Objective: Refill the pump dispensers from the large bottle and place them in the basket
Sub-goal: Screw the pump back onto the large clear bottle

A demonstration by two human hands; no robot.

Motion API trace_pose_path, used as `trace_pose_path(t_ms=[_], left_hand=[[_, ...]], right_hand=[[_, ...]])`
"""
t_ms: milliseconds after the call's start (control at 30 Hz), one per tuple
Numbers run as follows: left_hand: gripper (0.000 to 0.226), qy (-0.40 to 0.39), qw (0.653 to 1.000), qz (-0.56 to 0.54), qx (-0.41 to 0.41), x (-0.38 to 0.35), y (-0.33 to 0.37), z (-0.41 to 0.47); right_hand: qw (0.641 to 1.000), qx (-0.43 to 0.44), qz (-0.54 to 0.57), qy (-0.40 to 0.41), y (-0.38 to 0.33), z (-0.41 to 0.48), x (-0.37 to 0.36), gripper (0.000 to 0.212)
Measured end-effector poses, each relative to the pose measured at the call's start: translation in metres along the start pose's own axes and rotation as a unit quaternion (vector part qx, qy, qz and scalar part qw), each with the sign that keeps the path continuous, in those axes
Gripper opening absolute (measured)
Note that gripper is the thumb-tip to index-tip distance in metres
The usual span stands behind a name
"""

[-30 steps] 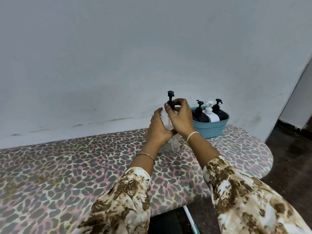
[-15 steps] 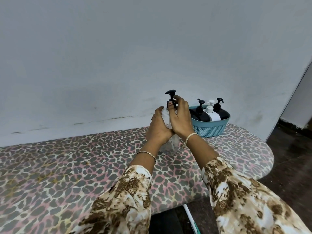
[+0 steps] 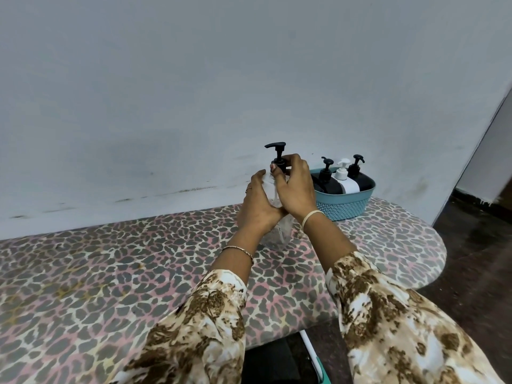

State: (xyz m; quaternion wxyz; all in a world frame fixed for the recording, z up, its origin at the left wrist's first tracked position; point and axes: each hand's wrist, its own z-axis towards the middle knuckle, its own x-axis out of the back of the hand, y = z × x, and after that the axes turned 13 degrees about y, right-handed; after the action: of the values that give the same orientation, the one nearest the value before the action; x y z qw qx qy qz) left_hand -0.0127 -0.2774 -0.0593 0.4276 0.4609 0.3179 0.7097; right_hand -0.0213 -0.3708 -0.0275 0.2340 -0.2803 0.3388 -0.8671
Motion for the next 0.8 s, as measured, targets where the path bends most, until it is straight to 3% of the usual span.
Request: trace_pose_path(t_ms=[200, 333, 500, 800], left_hand=[[0.104, 0.000, 1.000, 0.003, 0.003, 0.004, 0.004, -0.004], [0.107, 0.003, 1.000, 0.008, 0.006, 0.005, 0.004, -0.005], [0.104, 0.016, 1.000, 0.011, -0.009, 0.006, 0.002, -0.007], [0.096, 0.044, 0.998, 0.042, -0.011, 0.001, -0.001, -0.003]], right_hand=[[0.999, 0.023, 0.000, -0.043, 0.006, 0.001, 0.001, 0.039], [0.996, -0.034, 0.055, -0.057, 0.005, 0.006, -0.001, 0.033], [0.985, -0.089, 0.144, -0.043, 0.005, 0.008, -0.001, 0.018], [0.989, -0.053, 0.131, 0.031, 0.009, 0.005, -0.011, 0.015]])
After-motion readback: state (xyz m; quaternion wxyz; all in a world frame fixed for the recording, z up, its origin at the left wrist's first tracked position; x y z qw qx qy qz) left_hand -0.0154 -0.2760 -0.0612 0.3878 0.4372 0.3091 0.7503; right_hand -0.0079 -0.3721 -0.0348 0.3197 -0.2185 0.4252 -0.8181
